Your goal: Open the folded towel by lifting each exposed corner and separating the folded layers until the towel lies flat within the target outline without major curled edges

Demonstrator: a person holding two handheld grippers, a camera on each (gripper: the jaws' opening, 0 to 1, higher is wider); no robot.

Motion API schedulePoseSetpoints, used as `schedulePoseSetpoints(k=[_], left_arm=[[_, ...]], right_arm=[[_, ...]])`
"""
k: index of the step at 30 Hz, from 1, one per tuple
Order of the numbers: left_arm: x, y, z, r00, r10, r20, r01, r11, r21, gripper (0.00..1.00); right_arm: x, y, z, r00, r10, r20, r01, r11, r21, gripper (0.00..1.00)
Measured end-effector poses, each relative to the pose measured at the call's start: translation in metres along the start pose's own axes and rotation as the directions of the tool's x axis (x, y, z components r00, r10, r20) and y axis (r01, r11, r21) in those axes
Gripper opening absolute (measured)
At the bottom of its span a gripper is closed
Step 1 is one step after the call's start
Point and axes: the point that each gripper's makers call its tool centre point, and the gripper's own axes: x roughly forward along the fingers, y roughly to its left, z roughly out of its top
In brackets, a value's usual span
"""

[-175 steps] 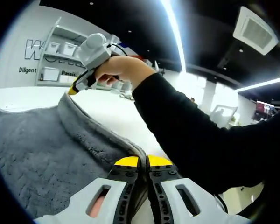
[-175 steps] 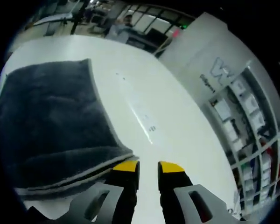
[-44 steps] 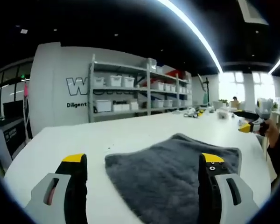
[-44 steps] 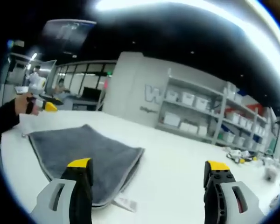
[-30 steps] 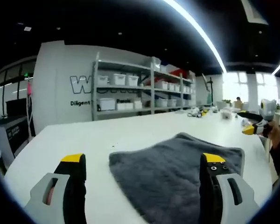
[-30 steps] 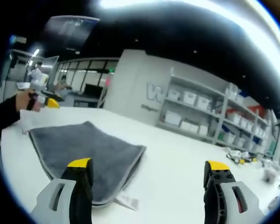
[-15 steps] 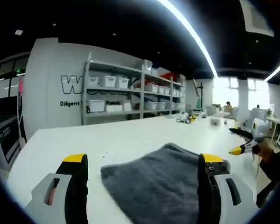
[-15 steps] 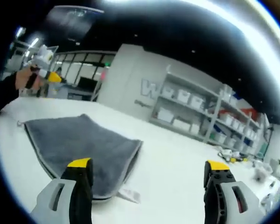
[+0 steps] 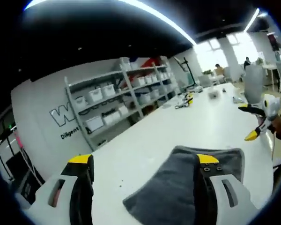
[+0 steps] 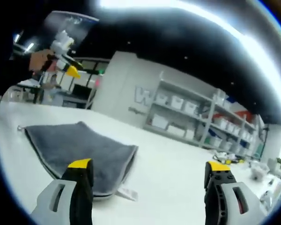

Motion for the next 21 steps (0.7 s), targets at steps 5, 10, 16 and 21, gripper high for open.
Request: schedulePoseSetpoints(k=[5, 10, 16, 21], left_arm=[[0.023, -0.020, 0.019, 0.992, -0.102, -0.067, 0.107, 0.992, 0.068, 0.98], [0.046, -0.033, 0.010, 0.960, -0.154, -0.235, 0.211, 0.947, 0.243, 1.00], [0.062, -0.039, 0.022, 0.941, -0.200, -0.275, 0.266, 0.937, 0.228, 1.00], [0.072, -0.035, 0.030, 0.938, -0.203, -0.283, 0.271, 0.935, 0.230, 1.00]], right_arm=[[-0.002, 0.004, -0.009, 0.999, 0.032, -0.018, -0.030, 0.997, 0.072, 0.98], [-0.005, 0.013, -0.019, 0.997, 0.074, -0.026, -0.068, 0.981, 0.184, 0.94], [-0.010, 0.019, -0.027, 0.996, 0.089, -0.026, -0.081, 0.974, 0.213, 0.91], [-0.017, 0.046, -0.022, 0.978, 0.207, 0.013, -0.203, 0.945, 0.255, 0.76]])
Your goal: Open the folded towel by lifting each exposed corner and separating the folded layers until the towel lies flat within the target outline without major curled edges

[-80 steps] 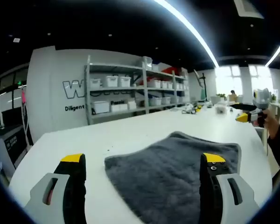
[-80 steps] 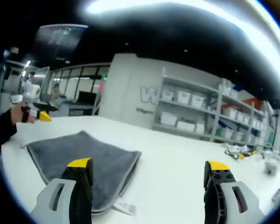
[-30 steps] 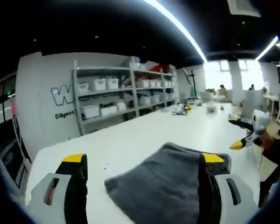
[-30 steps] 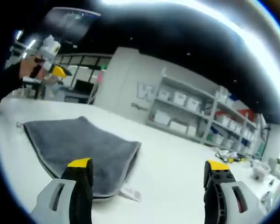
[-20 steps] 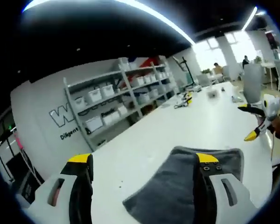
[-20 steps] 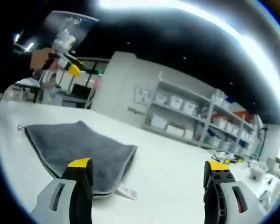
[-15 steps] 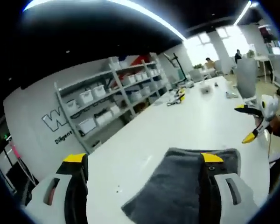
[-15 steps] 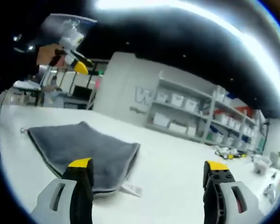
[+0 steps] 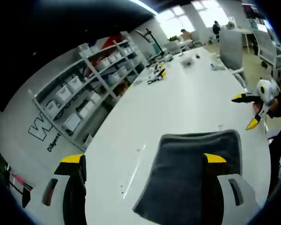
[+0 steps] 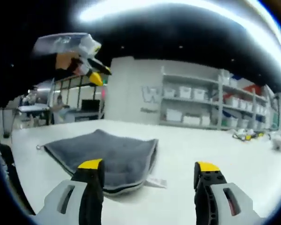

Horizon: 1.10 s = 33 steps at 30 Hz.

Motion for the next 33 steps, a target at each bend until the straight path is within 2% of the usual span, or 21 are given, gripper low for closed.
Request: schedulePoseSetpoints(k=[1, 2, 4, 6, 8, 10, 13, 15, 18, 22, 25, 27, 31, 33], left_arm=[[0.001, -0.001, 0.001, 1.000, -0.003, -0.002, 0.003, 1.000, 0.004, 1.00], [0.001, -0.001, 0.003, 1.000, -0.009, -0.009, 0.009, 1.000, 0.016, 1.00], [0.003, 0.001, 0.004, 0.999, -0.015, -0.032, 0.016, 0.999, 0.036, 1.00], [0.004, 0.005, 0.005, 0.999, -0.011, -0.041, 0.013, 0.999, 0.041, 1.00], [0.005, 0.011, 0.006, 0.999, -0.010, -0.048, 0.012, 0.999, 0.043, 1.00], [0.010, 0.010, 0.009, 0.998, -0.014, -0.054, 0.017, 0.999, 0.046, 1.00], [0.017, 0.013, 0.008, 0.997, -0.039, -0.064, 0.042, 0.998, 0.048, 1.00], [0.022, 0.010, 0.006, 0.995, -0.060, -0.080, 0.065, 0.996, 0.060, 1.00], [0.026, 0.006, 0.007, 0.992, -0.092, -0.087, 0.098, 0.993, 0.068, 0.96], [0.035, -0.002, 0.011, 0.986, -0.138, -0.091, 0.144, 0.988, 0.063, 0.96], [0.044, -0.006, 0.016, 0.985, -0.147, -0.095, 0.154, 0.985, 0.076, 0.92], [0.053, -0.009, 0.020, 0.982, -0.169, -0.088, 0.174, 0.983, 0.056, 0.89], [0.072, -0.011, 0.020, 0.978, -0.190, -0.081, 0.194, 0.980, 0.041, 0.86], [0.087, -0.022, 0.016, 0.976, -0.201, -0.088, 0.206, 0.977, 0.059, 0.86]], right_arm=[[-0.002, 0.025, -0.003, 0.993, 0.118, -0.015, -0.117, 0.993, 0.019, 0.79], [-0.005, 0.045, -0.001, 0.978, 0.208, -0.008, -0.207, 0.977, 0.045, 0.83], [-0.013, 0.071, 0.000, 0.954, 0.299, -0.014, -0.298, 0.953, 0.058, 0.87], [-0.015, 0.074, -0.003, 0.958, 0.287, -0.029, -0.286, 0.958, 0.023, 0.83], [-0.013, 0.072, -0.013, 0.966, 0.248, -0.077, -0.250, 0.968, -0.022, 0.77], [-0.011, 0.071, -0.021, 0.965, 0.238, -0.109, -0.236, 0.971, 0.027, 0.71], [-0.010, 0.077, -0.023, 0.956, 0.275, -0.099, -0.260, 0.955, 0.142, 0.62], [-0.009, 0.078, -0.026, 0.955, 0.275, -0.108, -0.259, 0.955, 0.142, 0.54], [-0.007, 0.075, -0.030, 0.960, 0.255, -0.119, -0.237, 0.960, 0.150, 0.49], [-0.008, 0.078, -0.032, 0.951, 0.288, -0.116, -0.257, 0.939, 0.228, 0.47], [-0.006, 0.078, -0.036, 0.951, 0.279, -0.131, -0.247, 0.944, 0.218, 0.47], [-0.004, 0.077, -0.036, 0.952, 0.275, -0.135, -0.241, 0.944, 0.223, 0.47], [-0.001, 0.076, -0.034, 0.954, 0.270, -0.127, -0.226, 0.931, 0.286, 0.50], [0.000, 0.075, -0.034, 0.957, 0.261, -0.124, -0.215, 0.930, 0.297, 0.47]])
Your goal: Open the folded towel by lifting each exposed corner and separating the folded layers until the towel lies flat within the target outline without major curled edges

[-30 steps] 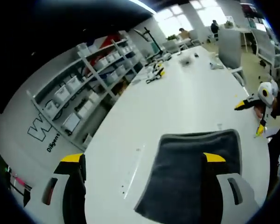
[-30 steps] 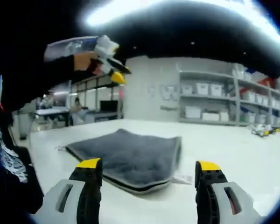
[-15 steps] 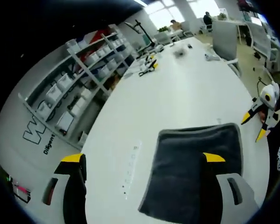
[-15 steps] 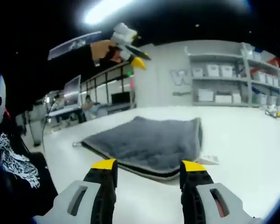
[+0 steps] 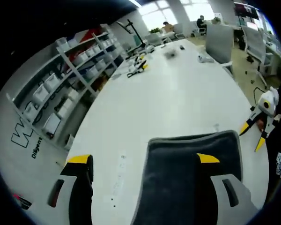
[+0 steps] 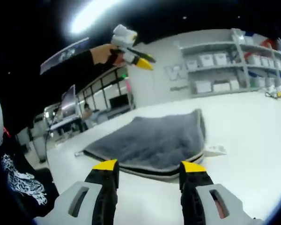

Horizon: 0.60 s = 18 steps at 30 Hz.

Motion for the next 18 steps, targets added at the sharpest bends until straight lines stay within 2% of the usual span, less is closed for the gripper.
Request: schedulePoseSetpoints(k=[4, 8, 9, 13, 16, 18], left_arm=[[0.027, 0.001, -0.006, 1.000, -0.022, -0.020, 0.022, 1.000, -0.002, 0.85], [0.040, -0.002, -0.011, 0.999, -0.024, -0.044, 0.024, 1.000, 0.004, 0.82], [0.047, 0.004, -0.009, 0.998, -0.029, -0.048, 0.030, 1.000, 0.007, 0.82], [0.055, 0.000, -0.009, 0.998, -0.044, -0.053, 0.045, 0.999, 0.005, 0.82], [0.063, -0.004, -0.011, 0.997, -0.051, -0.063, 0.051, 0.999, 0.009, 0.82], [0.065, -0.013, -0.014, 0.996, -0.054, -0.068, 0.055, 0.998, 0.010, 0.82]], right_arm=[[0.002, -0.002, 0.001, 1.000, -0.010, 0.005, 0.010, 1.000, 0.008, 0.46], [0.003, -0.003, 0.002, 1.000, -0.012, 0.007, 0.012, 1.000, 0.005, 0.45], [0.005, -0.004, 0.002, 1.000, -0.009, 0.005, 0.009, 1.000, 0.006, 0.45], [0.008, -0.002, 0.003, 1.000, -0.005, -0.001, 0.005, 1.000, 0.002, 0.48], [0.008, -0.007, -0.001, 0.999, -0.029, -0.018, 0.029, 0.999, -0.015, 0.47], [0.006, -0.009, -0.005, 0.999, -0.040, -0.025, 0.040, 0.999, -0.021, 0.47]])
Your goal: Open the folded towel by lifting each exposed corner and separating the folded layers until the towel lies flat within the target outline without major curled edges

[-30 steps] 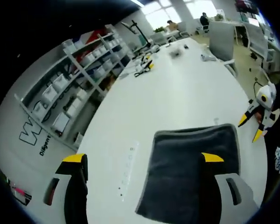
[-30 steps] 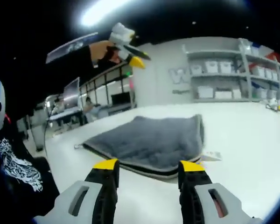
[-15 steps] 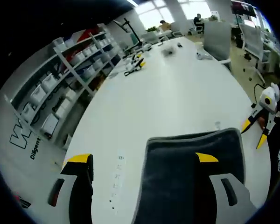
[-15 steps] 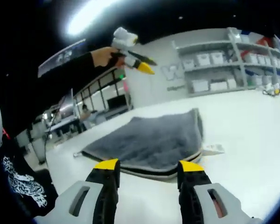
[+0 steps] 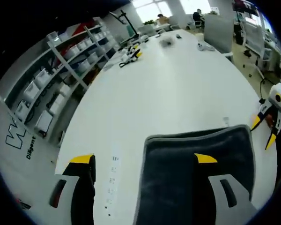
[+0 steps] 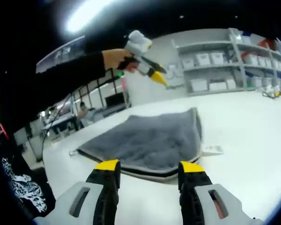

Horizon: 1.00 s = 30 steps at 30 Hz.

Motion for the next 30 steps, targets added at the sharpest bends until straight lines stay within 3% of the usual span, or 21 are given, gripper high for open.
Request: schedulePoseSetpoints(k=[10, 13, 16, 24, 30], left_arm=[[0.029, -0.015, -0.015, 0.999, -0.015, -0.030, 0.015, 1.000, 0.015, 0.77], [0.035, -0.013, -0.018, 0.999, -0.029, -0.030, 0.029, 1.000, -0.001, 0.77], [0.041, -0.018, -0.022, 0.999, -0.031, -0.039, 0.031, 0.999, -0.009, 0.76], [0.057, -0.007, -0.023, 0.997, -0.059, -0.047, 0.058, 0.998, -0.021, 0.74], [0.076, -0.012, -0.023, 0.994, -0.099, -0.044, 0.097, 0.994, -0.043, 0.62]], right_arm=[[-0.005, -0.016, -0.007, 0.999, -0.033, -0.014, 0.034, 0.999, 0.020, 0.44], [-0.004, -0.015, -0.005, 1.000, -0.016, -0.006, 0.017, 0.996, 0.091, 0.45], [-0.003, -0.018, -0.004, 1.000, -0.020, -0.002, 0.020, 0.995, 0.098, 0.43], [0.009, -0.021, -0.003, 1.000, -0.018, -0.024, 0.019, 0.996, 0.083, 0.39], [0.014, -0.031, -0.001, 0.999, -0.038, -0.018, 0.040, 0.992, 0.117, 0.33]])
